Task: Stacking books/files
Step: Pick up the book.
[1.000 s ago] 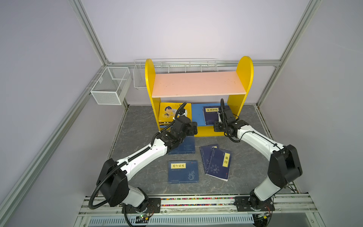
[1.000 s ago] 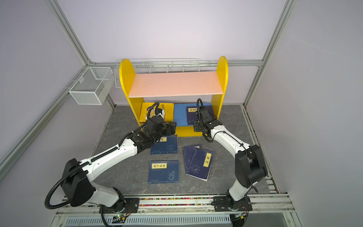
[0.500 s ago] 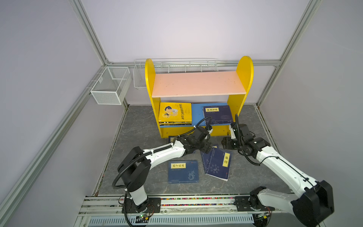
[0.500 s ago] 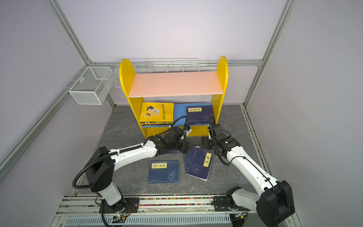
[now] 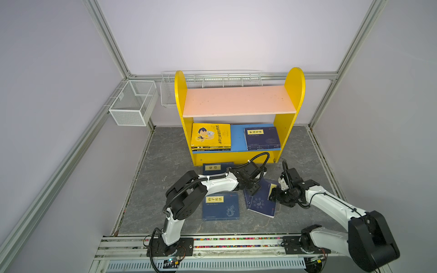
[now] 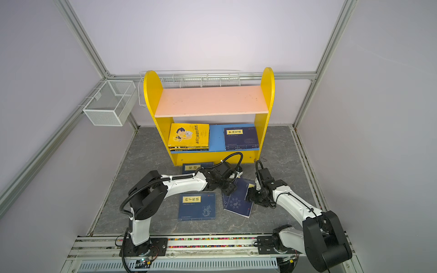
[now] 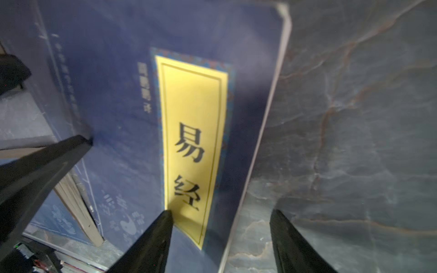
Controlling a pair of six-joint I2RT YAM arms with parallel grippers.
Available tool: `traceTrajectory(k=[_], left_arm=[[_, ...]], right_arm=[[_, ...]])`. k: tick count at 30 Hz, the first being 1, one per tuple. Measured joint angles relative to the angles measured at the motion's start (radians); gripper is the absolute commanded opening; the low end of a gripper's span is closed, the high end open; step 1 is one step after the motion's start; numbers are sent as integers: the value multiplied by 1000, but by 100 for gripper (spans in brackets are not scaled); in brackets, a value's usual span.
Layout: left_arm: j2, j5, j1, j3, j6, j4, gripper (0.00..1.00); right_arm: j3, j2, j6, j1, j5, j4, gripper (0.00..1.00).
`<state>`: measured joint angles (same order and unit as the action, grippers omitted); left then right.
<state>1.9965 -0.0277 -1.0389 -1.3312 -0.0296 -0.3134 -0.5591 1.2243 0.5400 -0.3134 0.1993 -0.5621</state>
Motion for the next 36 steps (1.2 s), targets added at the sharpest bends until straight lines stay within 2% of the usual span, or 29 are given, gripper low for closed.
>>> traceTrajectory(k=[9, 12, 17, 23, 27, 33, 36], left_arm=[[22, -21, 0, -29, -3, -23, 53], [23, -24, 1, -32, -4, -29, 49], [23, -31, 6, -34, -3, -29, 49], [23, -57, 14, -34, -2, -15, 49], [23, -83, 29, -27, 2, -4, 48], [8, -123, 57, 15, 21, 49, 48], [-23, -133, 79, 51, 37, 71, 51]], right_arm=[[60, 13, -2, 98, 156, 230, 58], [81, -28, -2, 113, 204, 251, 53], [71, -140, -2, 130, 290, 268, 49], [35, -143, -10, 130, 345, 283, 43], [29, -94, -18, 129, 337, 299, 33], [28, -61, -18, 129, 306, 316, 8], [12, -61, -32, 128, 311, 304, 6]])
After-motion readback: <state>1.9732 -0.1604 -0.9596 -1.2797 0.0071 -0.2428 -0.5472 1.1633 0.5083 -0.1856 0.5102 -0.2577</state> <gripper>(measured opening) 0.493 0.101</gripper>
